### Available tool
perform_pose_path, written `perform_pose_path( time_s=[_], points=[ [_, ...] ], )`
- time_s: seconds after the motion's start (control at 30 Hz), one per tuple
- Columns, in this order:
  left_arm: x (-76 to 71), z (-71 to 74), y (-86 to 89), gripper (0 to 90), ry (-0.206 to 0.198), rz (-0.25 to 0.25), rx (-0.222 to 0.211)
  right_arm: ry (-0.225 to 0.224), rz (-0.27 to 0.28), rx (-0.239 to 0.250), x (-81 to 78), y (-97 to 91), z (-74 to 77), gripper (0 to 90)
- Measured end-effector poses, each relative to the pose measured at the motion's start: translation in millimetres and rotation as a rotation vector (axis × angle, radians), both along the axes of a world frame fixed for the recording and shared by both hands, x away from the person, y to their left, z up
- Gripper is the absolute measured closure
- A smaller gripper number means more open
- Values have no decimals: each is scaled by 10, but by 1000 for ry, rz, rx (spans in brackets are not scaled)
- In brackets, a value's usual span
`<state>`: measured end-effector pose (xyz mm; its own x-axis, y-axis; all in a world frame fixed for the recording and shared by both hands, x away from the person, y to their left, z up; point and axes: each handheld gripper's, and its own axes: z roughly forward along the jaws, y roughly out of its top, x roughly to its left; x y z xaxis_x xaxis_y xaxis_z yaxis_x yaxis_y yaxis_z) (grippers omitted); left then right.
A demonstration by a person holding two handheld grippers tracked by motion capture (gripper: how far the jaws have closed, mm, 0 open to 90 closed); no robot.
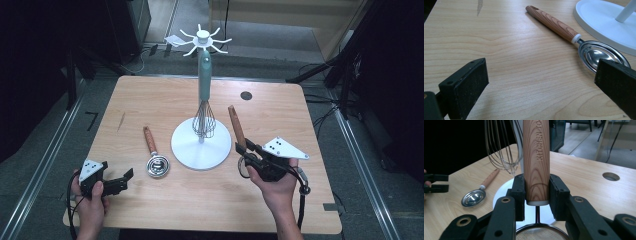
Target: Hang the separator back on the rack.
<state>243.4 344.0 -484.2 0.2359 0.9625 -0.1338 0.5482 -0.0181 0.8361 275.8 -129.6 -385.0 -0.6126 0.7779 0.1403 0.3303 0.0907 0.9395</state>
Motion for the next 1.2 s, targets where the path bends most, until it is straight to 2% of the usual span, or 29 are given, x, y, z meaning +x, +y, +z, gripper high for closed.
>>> perform_pose_path(
  time_s=[0.1, 0.13, 0.23, 0.27, 0.8, 1.2],
  points=[
    [0, 0, 0, 0, 0, 0, 1, -16, 9, 1, -5, 22, 49, 706],
    [0, 0, 1, 0, 0, 1, 0, -36, 12, 3, -5, 34, 83, 706],
    [0, 0, -2, 0, -2, 2, 1, -41, 11, 15, -9, 46, 121, 706],
    [-2, 1, -1, 0, -1, 0, 6, -57, 11, 18, 3, 47, 156, 706],
    [-4, 1, 2, 0, 0, -1, 1, -107, -6, 70, 69, 98, 361, 706],
    [-3, 1, 2, 0, -1, -1, 0, -148, -13, 83, 122, 171, 456, 706]
  ],
)
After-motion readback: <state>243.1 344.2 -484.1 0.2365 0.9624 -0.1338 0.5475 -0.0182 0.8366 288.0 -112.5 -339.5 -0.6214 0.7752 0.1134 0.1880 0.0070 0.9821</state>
